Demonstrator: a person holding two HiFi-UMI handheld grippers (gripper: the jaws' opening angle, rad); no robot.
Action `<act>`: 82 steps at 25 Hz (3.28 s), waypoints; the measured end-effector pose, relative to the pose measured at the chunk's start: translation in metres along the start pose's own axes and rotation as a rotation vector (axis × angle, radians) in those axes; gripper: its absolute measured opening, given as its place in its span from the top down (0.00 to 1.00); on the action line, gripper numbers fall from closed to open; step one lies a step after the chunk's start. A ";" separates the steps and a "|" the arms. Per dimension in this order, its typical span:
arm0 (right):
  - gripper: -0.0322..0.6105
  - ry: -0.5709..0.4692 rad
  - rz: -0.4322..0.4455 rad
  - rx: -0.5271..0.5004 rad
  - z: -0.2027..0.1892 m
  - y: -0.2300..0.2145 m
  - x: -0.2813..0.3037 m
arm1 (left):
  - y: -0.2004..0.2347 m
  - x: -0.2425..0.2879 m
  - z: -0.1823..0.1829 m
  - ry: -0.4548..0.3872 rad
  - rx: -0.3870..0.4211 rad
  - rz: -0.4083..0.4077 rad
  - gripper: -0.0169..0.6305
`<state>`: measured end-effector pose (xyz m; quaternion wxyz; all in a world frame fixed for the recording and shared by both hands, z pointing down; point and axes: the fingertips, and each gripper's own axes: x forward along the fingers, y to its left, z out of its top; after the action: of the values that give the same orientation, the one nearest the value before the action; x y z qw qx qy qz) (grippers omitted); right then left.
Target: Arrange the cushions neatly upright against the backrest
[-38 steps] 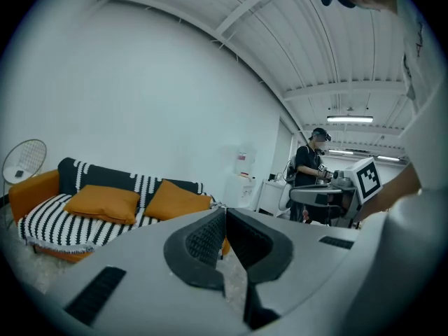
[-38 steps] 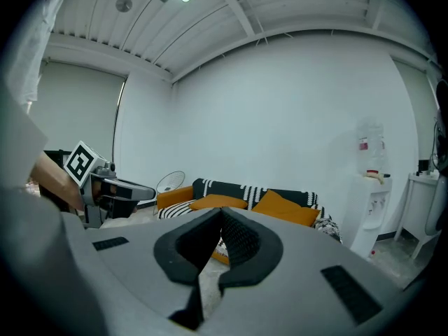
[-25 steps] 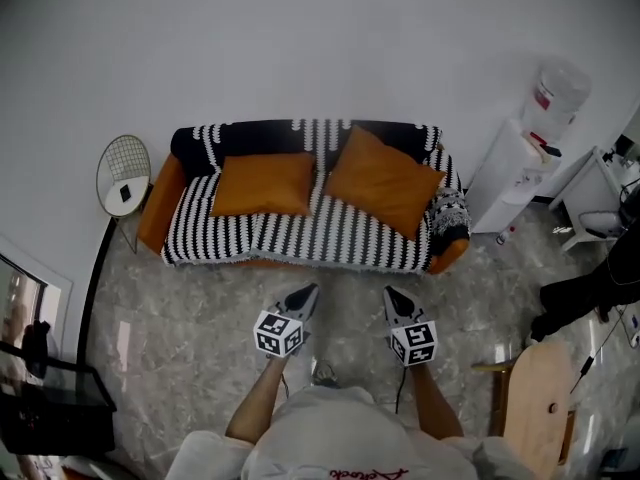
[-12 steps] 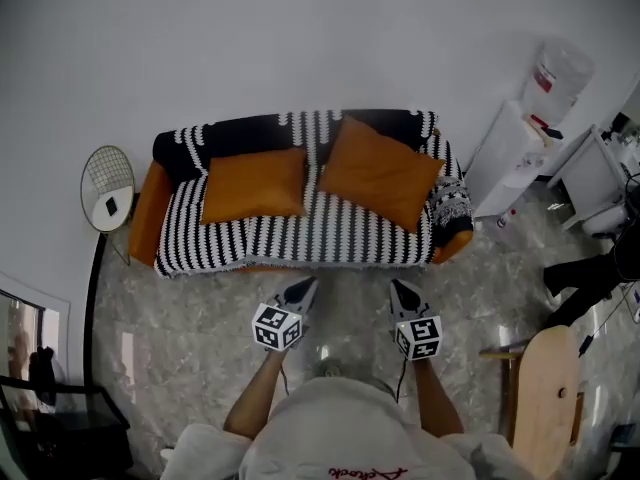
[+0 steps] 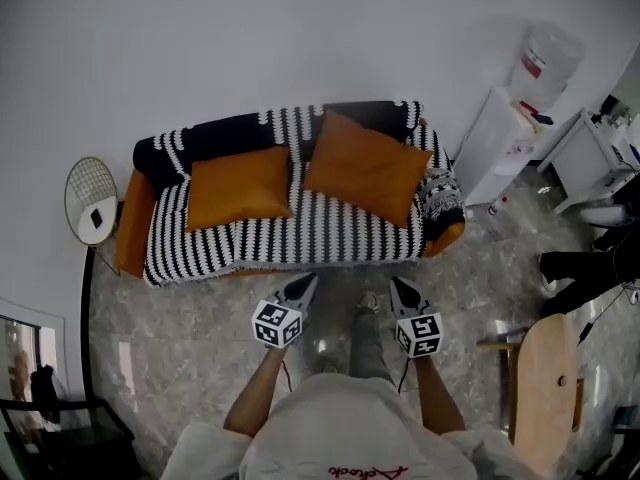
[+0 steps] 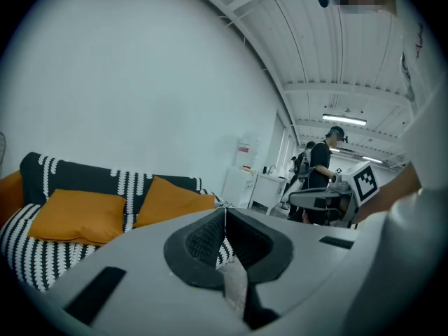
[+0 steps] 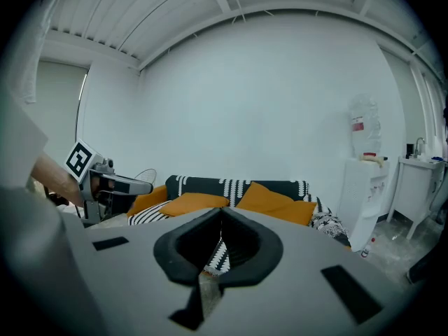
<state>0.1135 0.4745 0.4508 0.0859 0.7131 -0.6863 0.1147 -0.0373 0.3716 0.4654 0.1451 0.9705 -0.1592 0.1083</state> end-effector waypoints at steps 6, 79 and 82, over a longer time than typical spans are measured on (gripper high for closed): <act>0.90 -0.005 0.044 -0.010 0.010 -0.025 0.051 | 0.029 0.039 0.011 -0.008 -0.004 0.029 0.92; 0.90 0.373 -0.235 0.350 -0.097 -0.354 0.372 | 0.350 0.450 0.010 0.396 -0.152 0.021 0.92; 0.90 0.382 -0.266 0.380 -0.115 -0.361 0.380 | 0.361 0.461 -0.004 0.414 -0.155 0.018 0.92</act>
<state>0.4807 0.1579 0.6807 0.0926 0.7654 -0.5247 0.3609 0.2659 -0.0826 0.6767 0.2478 0.9121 -0.1423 0.2940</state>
